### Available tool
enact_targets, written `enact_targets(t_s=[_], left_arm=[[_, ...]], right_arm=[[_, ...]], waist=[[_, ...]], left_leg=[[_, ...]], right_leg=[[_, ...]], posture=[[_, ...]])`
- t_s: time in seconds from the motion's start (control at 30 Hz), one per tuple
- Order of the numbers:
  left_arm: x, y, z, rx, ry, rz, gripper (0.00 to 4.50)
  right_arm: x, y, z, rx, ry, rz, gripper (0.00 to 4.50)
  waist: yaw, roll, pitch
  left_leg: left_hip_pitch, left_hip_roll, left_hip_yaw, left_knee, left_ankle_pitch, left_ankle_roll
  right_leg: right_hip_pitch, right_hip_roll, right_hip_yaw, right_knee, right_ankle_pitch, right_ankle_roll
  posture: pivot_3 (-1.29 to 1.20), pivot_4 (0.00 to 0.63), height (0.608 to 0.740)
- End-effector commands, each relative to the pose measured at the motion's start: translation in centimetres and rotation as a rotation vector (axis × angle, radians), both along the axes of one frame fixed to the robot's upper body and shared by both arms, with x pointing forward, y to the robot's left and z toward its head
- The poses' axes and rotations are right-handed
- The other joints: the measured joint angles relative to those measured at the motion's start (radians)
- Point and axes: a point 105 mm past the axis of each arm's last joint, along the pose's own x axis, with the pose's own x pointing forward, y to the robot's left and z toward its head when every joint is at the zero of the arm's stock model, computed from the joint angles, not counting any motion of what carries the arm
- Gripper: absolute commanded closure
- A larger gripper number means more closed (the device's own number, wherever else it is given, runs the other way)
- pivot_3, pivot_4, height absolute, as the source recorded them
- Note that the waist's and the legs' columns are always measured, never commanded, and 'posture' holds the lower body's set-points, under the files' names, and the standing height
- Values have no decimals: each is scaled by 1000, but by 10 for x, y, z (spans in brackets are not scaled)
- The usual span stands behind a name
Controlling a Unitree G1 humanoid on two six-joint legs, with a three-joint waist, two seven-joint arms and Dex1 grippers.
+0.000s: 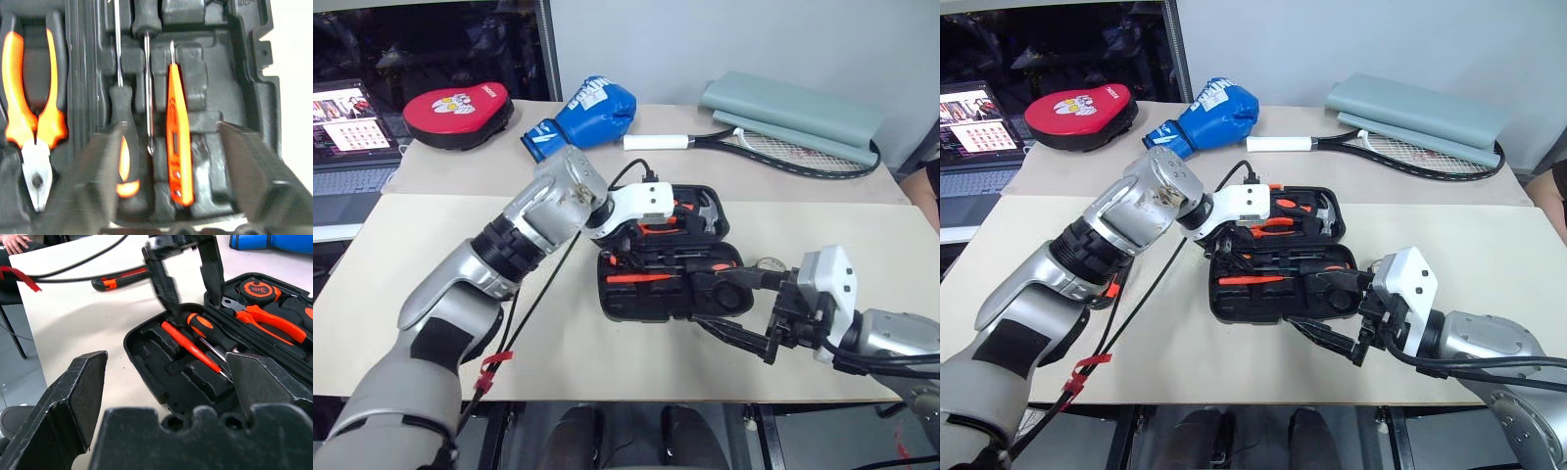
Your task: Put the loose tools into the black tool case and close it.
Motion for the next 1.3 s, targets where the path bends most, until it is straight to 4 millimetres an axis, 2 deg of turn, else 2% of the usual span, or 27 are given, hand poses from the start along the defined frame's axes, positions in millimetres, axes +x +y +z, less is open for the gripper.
enact_targets(t_s=[0.03,0.1,0.23,0.37,0.4,0.47,0.6,0.77,0.87,1.13,1.3], left_arm=[[-3,-4,4,-21,-7,-31,3789],[-3,-4,2,-24,-7,-29,4482],[-2,-4,-1,-30,1,-24,4482],[-5,-11,6,-188,49,-43,4482],[-1,-11,6,-258,49,-27,4482],[9,-8,4,-384,30,-8,4482],[5,0,1,-565,91,-40,4482],[3,17,-18,-678,157,-28,4482],[0,18,-25,-693,203,-23,4482],[5,25,-42,-673,164,-7,4482],[-1,25,-51,-648,158,-31,4482]], right_arm=[[-2,-2,11,-7,-51,2,0],[-2,-2,11,-7,-50,1,0],[-3,-1,11,-7,-48,3,0],[-2,-1,11,-1,-44,3,0],[-3,0,10,1,-41,2,0],[-4,0,8,3,-30,0,0],[-7,0,6,8,-14,1,0],[-9,1,6,12,-1,2,0],[-8,-1,7,12,5,-3,0],[-7,-1,7,14,12,-8,0],[-7,-2,6,16,20,-11,0]], waist=[[2,0,0],[4,0,0],[5,0,0],[5,0,0],[5,0,0],[4,0,0],[1,0,0],[5,0,0],[6,0,0],[5,0,0],[5,0,0]], left_leg=[[0,0,0,0,0,0],[0,0,0,0,0,0],[0,0,0,0,0,0],[0,0,0,0,0,0],[0,0,0,0,0,0],[0,0,0,0,0,0],[1,0,0,0,0,0],[1,-1,0,0,0,0],[1,-1,0,0,0,0],[1,-1,0,0,0,0],[1,-1,0,0,0,0]], right_leg=[[0,0,0,0,0,0],[0,0,0,0,0,0],[0,0,0,0,0,0],[0,0,0,0,0,0],[0,0,0,0,0,0],[1,0,0,0,0,0],[0,0,0,0,0,-1],[1,-2,0,0,1,0],[1,-2,0,0,1,0],[1,-2,-1,0,1,0],[1,-2,-1,0,1,0]], posture=[[0,150,736],[0,150,736],[0,150,736],[0,150,736],[0,150,736],[0,150,736],[0,150,736],[0,150,736],[0,150,736],[0,150,736],[0,150,736]])
